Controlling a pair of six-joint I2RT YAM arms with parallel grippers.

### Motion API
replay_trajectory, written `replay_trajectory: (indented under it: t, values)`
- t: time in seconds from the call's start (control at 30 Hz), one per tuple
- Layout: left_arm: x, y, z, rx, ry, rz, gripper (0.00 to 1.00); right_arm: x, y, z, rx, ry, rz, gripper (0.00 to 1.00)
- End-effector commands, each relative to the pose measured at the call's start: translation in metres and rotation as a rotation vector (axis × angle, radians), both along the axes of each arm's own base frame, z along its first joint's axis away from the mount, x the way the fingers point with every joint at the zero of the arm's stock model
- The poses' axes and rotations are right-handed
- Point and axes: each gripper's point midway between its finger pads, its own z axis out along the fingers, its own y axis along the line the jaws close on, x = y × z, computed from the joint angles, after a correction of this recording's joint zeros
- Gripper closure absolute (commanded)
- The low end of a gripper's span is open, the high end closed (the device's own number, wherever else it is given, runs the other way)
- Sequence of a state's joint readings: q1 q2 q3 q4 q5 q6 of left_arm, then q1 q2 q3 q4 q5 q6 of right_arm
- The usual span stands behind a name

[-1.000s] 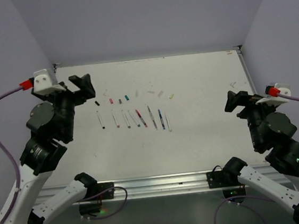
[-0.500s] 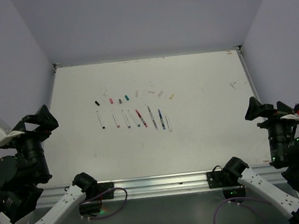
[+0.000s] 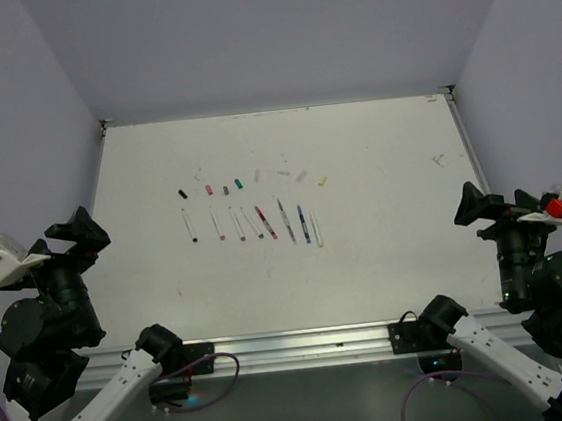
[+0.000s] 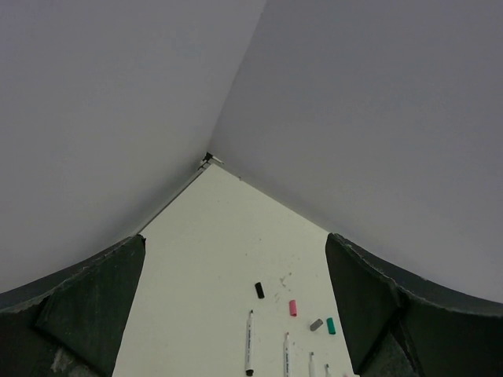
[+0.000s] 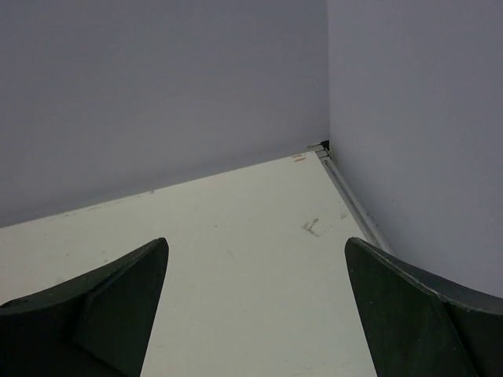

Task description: Open the pen caps

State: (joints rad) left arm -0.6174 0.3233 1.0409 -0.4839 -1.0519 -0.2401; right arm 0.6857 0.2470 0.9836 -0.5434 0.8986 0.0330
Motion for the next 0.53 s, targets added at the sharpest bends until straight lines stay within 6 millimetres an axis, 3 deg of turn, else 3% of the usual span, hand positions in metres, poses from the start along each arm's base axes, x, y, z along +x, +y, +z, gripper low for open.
replay_trajectory:
  t: [0.0, 0.5]
  values:
    - [0.001, 0.003, 0.002, -0.022, -0.024, 0.034, 0.0, 0.009, 0.008, 0.002, -0.026, 0.004, 0.006, 0.01]
    - [0.015, -0.006, -0.007, 0.022, 0.016, 0.035, 0.0, 0.021, 0.019, -0.003, -0.052, 0.034, 0.017, 0.01]
